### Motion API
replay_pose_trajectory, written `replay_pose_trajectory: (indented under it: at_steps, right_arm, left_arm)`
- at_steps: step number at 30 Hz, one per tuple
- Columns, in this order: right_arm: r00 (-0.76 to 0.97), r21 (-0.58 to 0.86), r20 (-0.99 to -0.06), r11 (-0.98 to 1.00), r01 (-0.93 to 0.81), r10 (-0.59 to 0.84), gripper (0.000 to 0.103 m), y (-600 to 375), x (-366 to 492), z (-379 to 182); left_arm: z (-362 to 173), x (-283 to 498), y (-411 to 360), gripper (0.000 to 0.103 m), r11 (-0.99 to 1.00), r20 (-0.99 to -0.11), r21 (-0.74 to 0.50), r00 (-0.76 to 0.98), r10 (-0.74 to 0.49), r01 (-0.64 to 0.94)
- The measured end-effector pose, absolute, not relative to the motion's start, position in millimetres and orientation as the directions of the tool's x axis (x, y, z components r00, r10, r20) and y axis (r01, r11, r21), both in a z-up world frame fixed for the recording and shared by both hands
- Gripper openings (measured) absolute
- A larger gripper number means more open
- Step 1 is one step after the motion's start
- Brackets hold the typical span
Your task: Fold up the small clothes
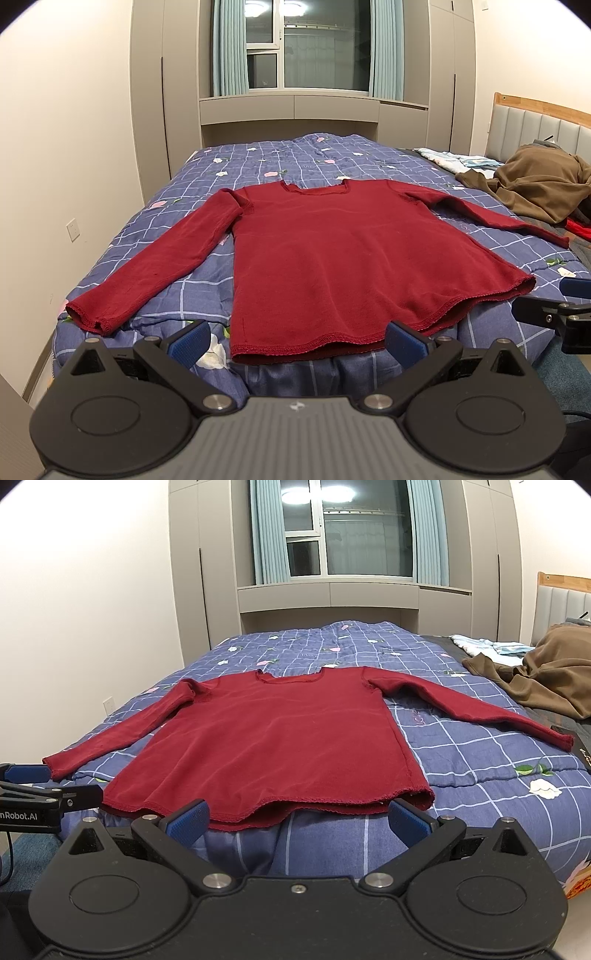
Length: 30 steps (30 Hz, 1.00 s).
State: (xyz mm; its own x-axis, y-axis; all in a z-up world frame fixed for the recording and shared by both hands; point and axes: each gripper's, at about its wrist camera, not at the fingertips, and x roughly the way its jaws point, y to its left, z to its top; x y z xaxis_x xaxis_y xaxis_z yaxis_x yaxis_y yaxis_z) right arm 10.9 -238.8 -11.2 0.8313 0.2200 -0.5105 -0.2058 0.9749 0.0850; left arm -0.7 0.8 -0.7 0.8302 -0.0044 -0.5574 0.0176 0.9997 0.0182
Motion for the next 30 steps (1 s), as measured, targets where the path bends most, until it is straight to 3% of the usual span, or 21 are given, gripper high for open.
replay_pose_trajectory:
  at_steps: [30]
  right_arm:
    - [0.820,0.121,-0.521,0.972,-0.203,0.236,0.103,-242.1,20.5,-17.6]
  left_arm:
    - [-2.3,7.2,-1.9,0.103,0.999,-0.597,0.038,0.802,0.009,0.017]
